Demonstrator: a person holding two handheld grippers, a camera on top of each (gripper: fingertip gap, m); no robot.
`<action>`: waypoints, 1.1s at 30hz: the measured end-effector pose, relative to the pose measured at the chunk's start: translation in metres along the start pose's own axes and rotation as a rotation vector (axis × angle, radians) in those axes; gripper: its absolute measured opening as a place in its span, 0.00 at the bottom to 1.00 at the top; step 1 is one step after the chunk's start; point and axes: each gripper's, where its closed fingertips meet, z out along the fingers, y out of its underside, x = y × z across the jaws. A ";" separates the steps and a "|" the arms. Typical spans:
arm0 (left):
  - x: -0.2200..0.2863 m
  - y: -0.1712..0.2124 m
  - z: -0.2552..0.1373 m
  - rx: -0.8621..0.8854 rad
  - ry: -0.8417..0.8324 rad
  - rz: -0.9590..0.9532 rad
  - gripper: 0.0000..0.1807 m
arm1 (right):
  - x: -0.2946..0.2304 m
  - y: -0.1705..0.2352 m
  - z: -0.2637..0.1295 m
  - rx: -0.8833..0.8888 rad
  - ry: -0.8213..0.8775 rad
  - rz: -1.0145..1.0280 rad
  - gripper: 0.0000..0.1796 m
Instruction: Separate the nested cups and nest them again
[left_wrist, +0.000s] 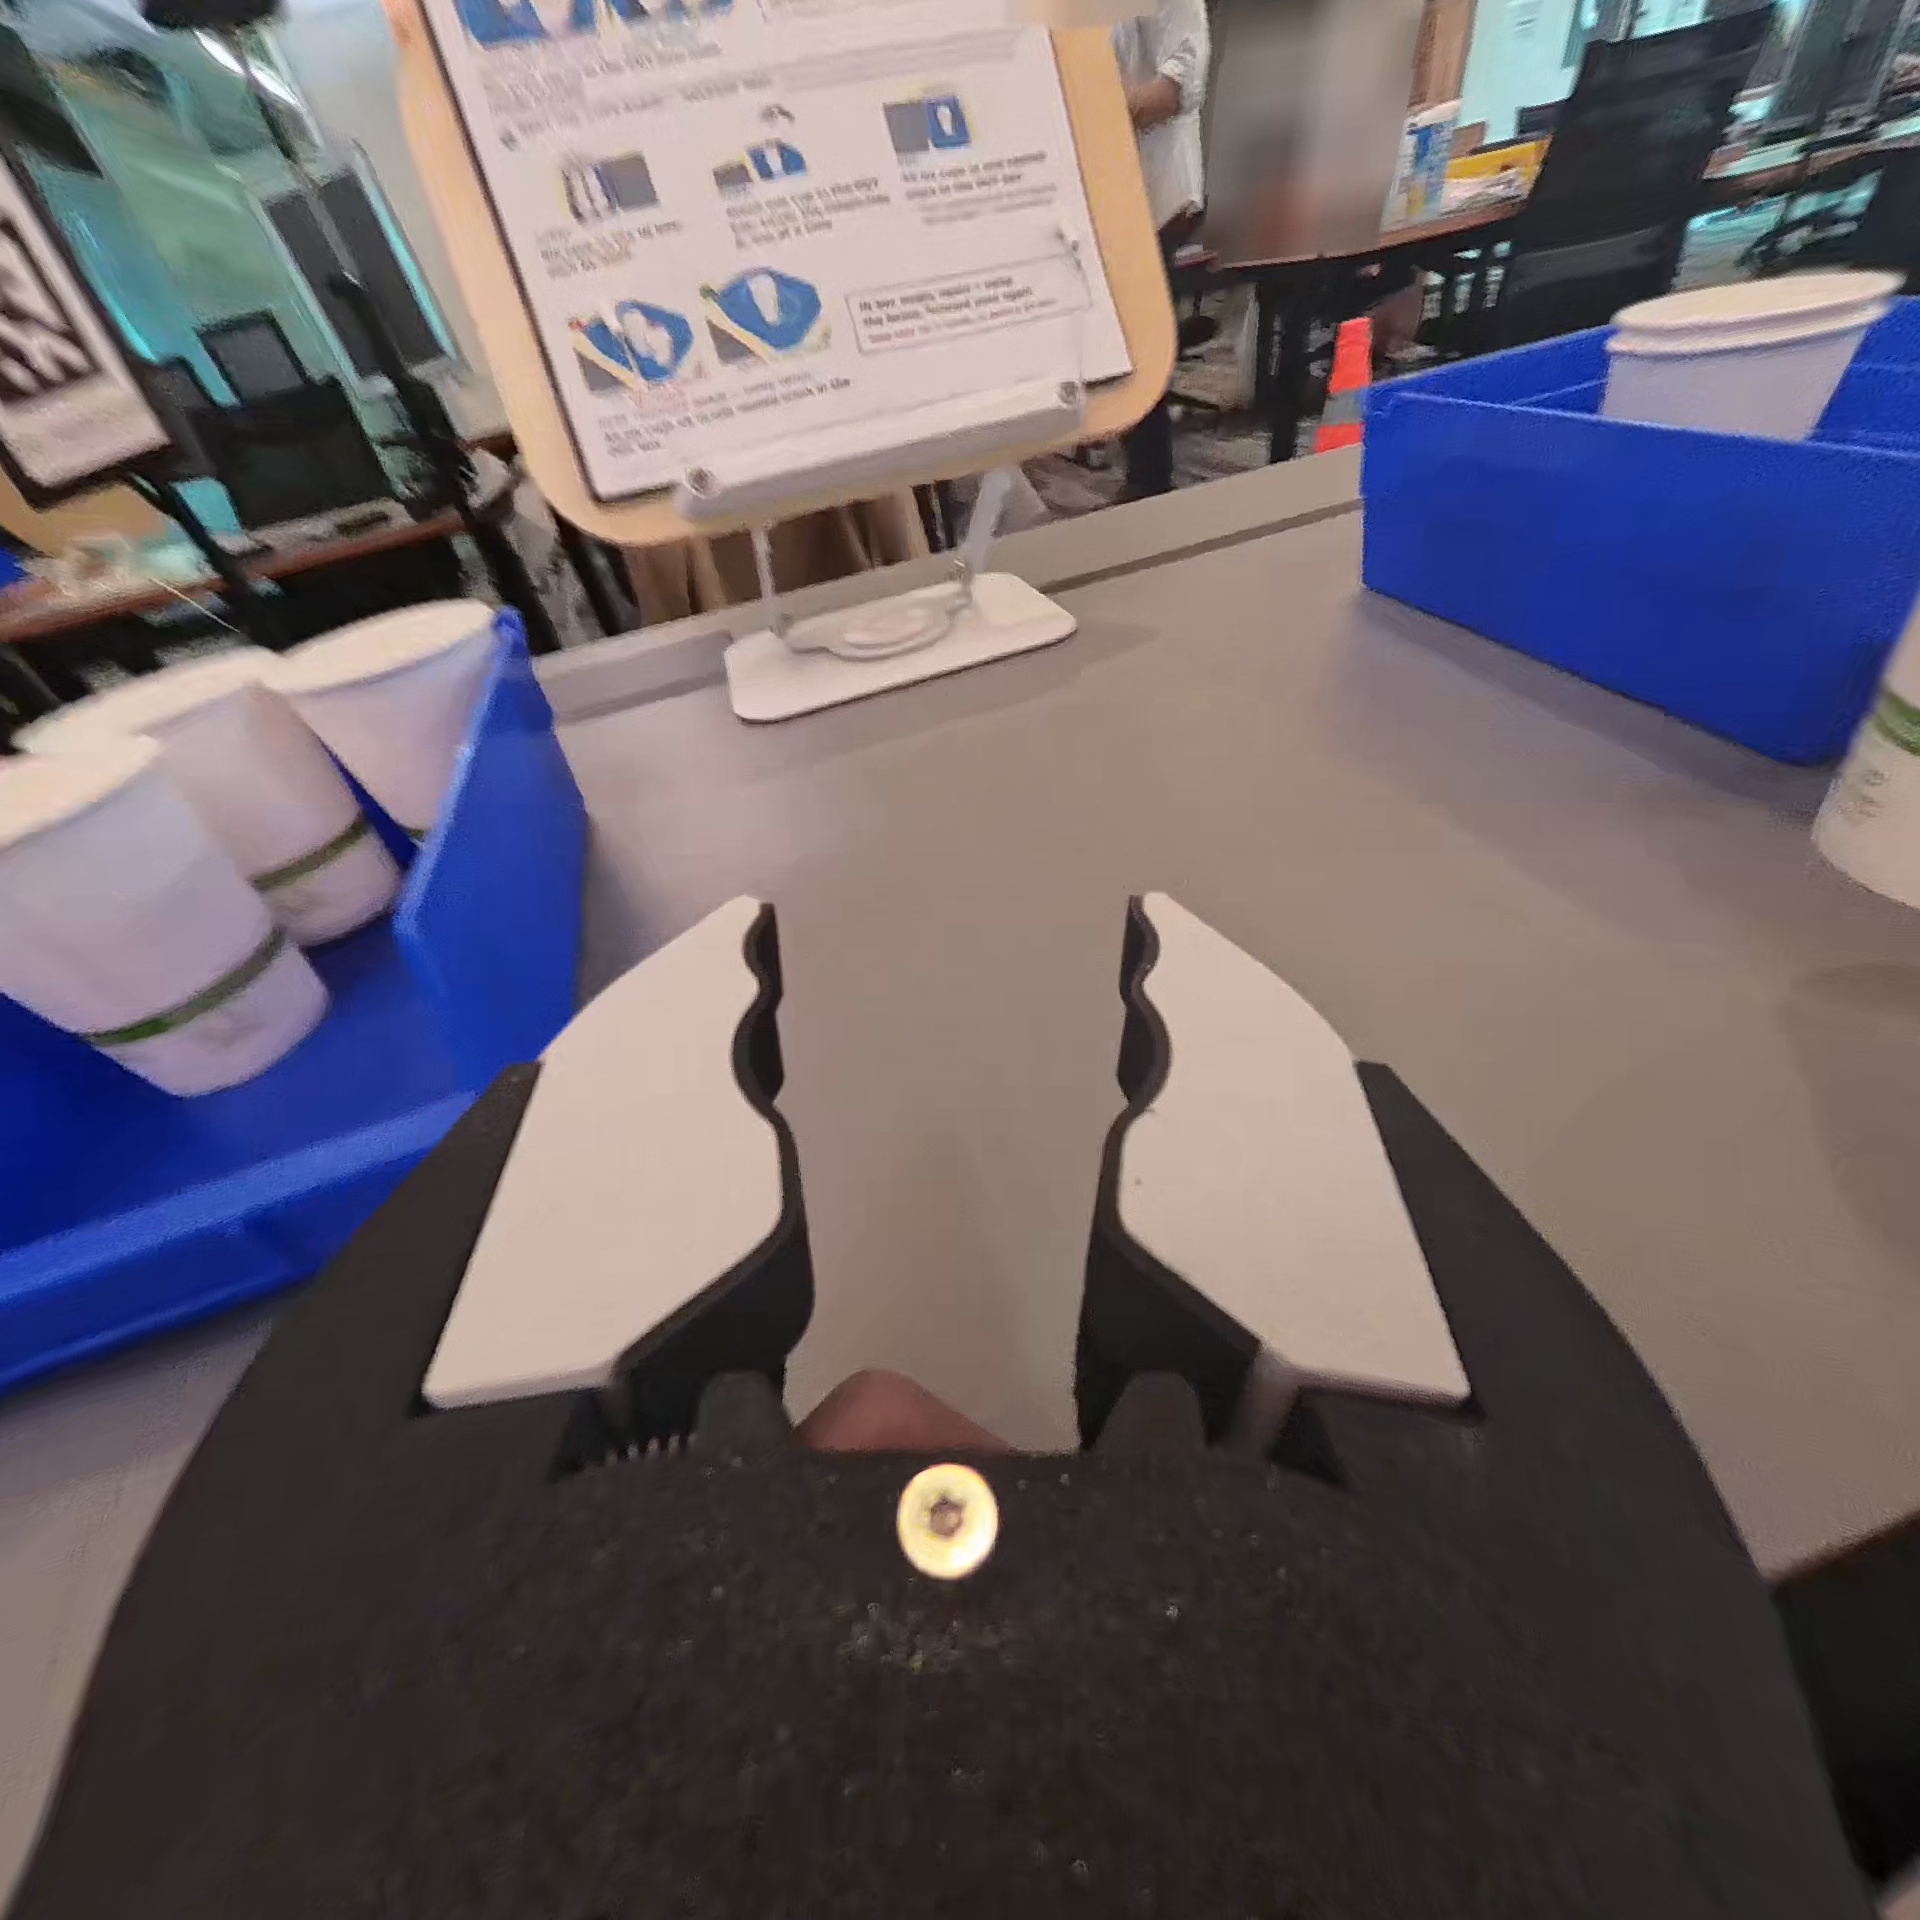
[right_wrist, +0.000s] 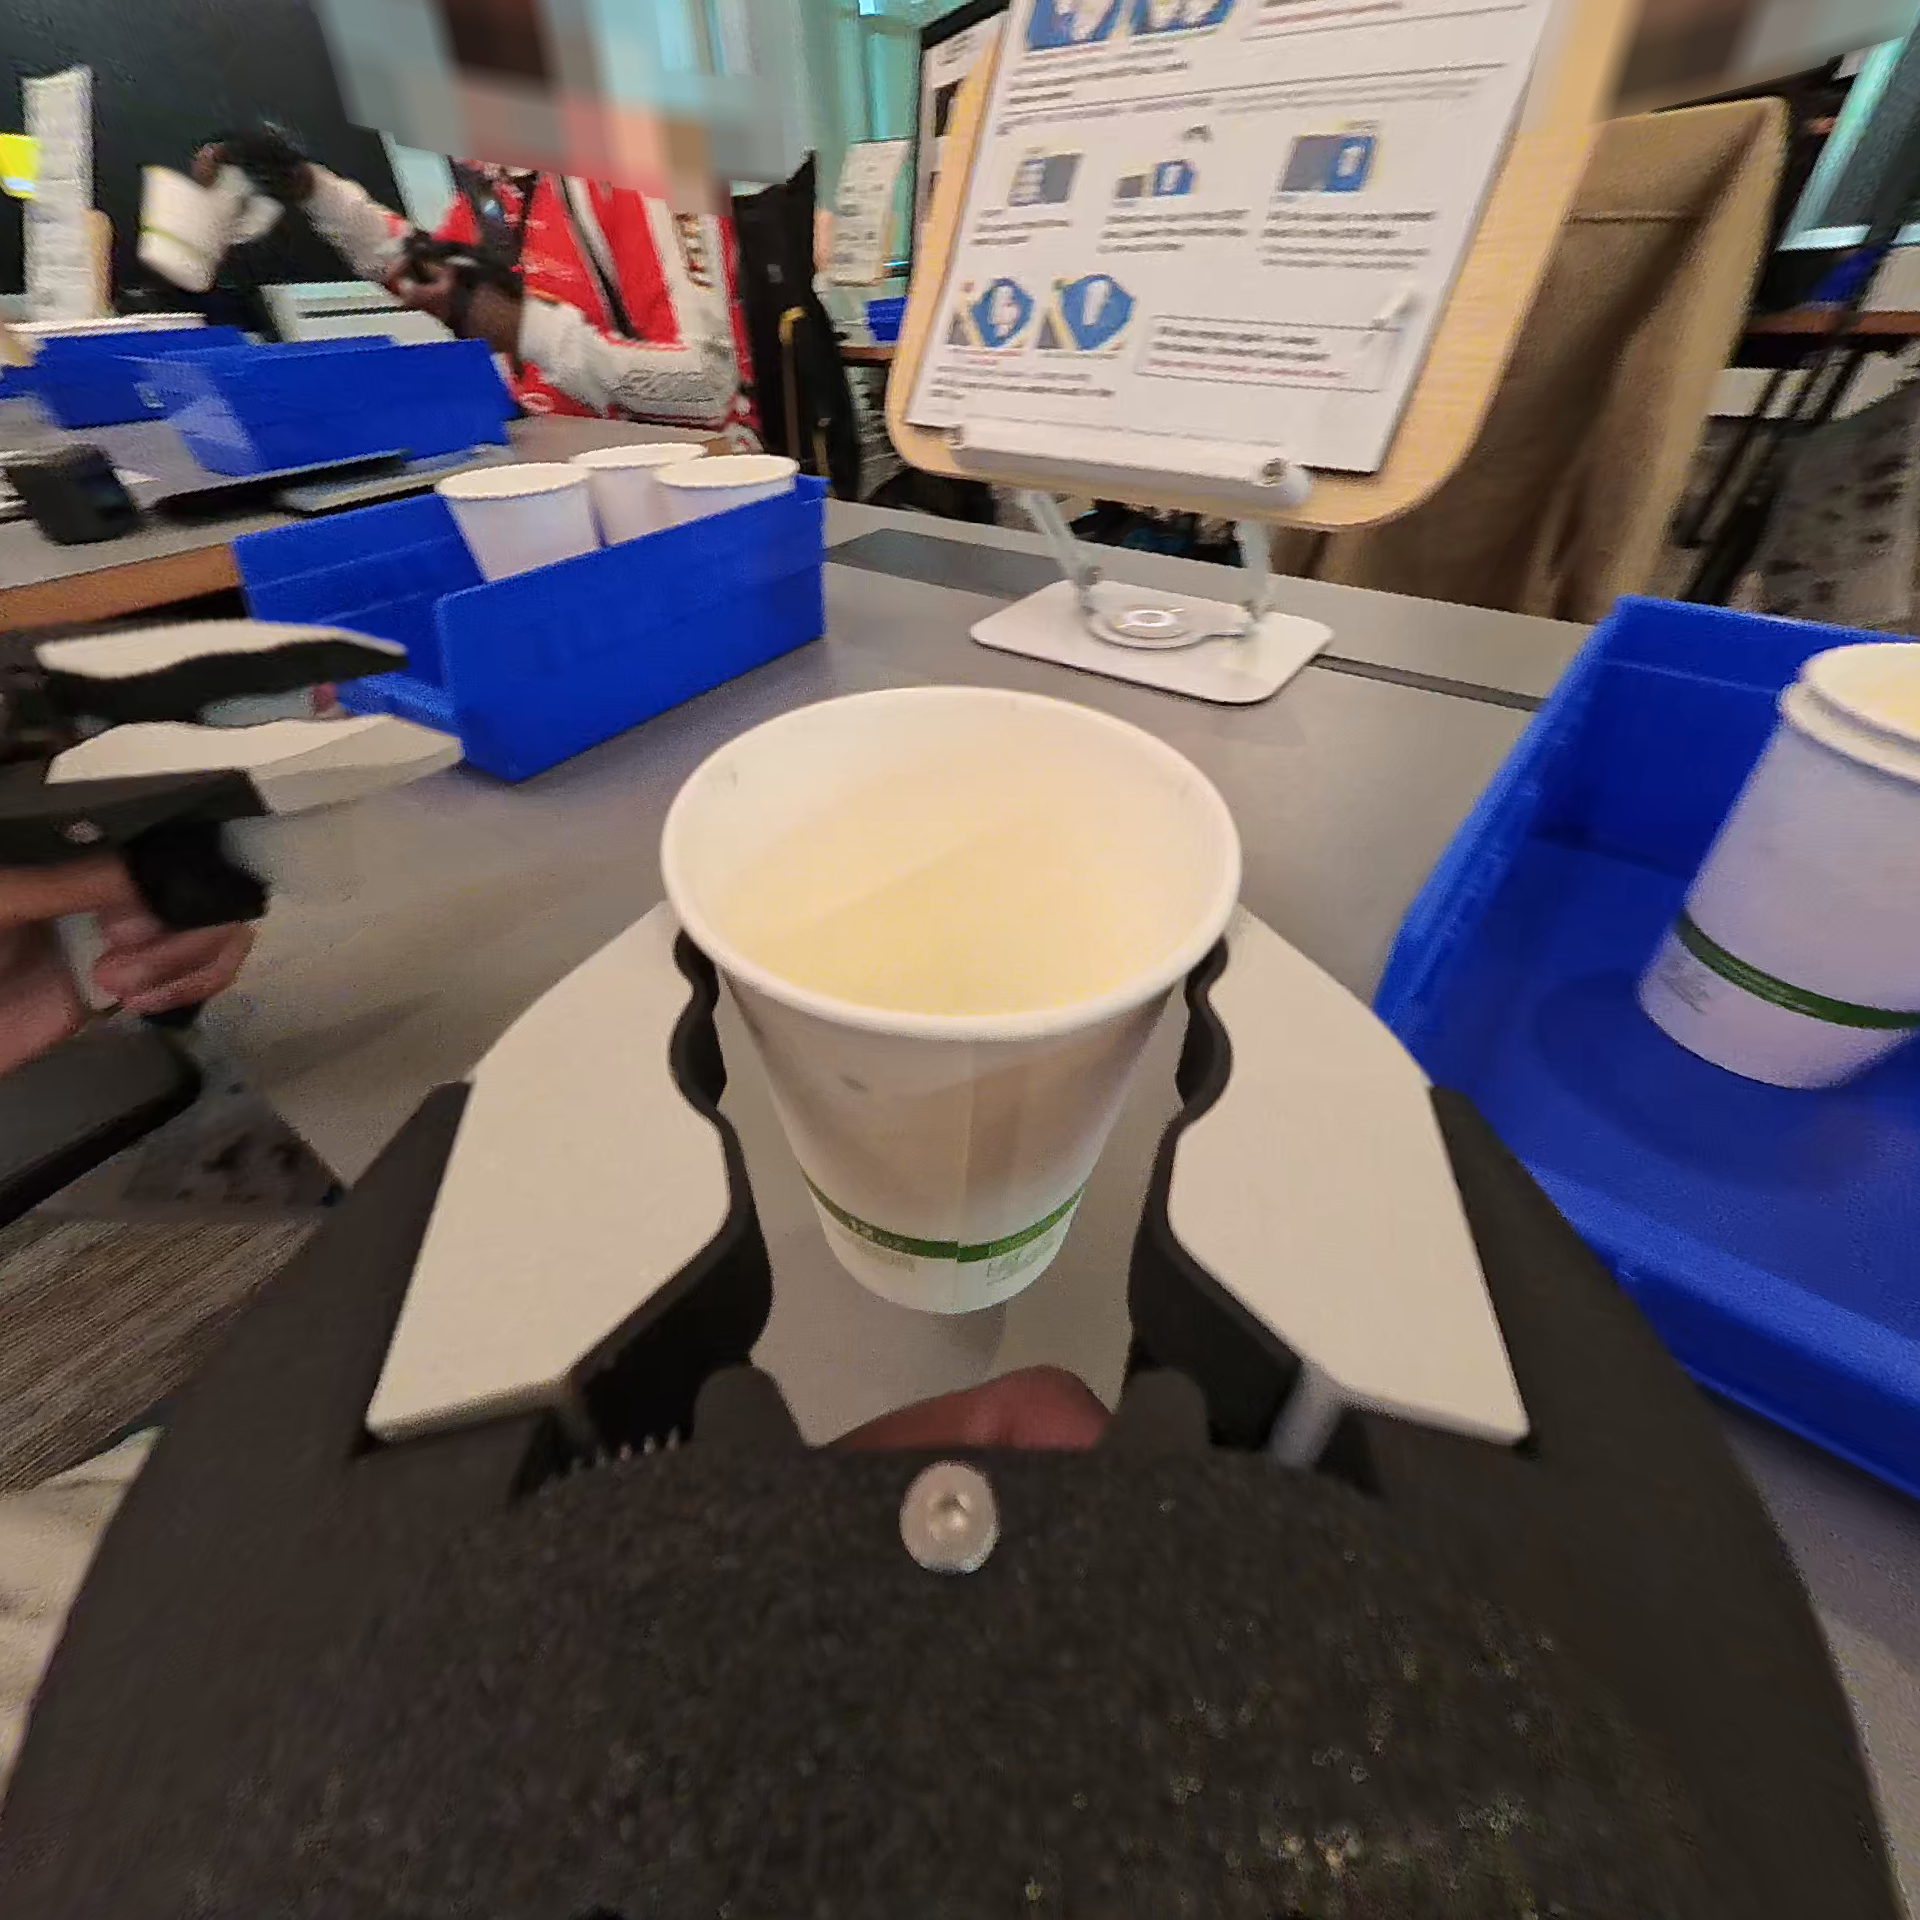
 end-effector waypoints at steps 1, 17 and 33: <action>0.004 0.004 0.000 -0.013 0.028 -0.032 0.34 | 0.004 -0.001 -0.002 0.003 0.033 -0.001 0.49; 0.027 0.015 0.002 -0.057 0.124 0.010 0.33 | 0.277 -0.106 0.064 -0.059 0.515 0.044 0.49; 0.036 0.022 0.004 -0.084 0.176 0.043 0.33 | 0.280 -0.027 0.075 -0.443 0.358 0.035 0.50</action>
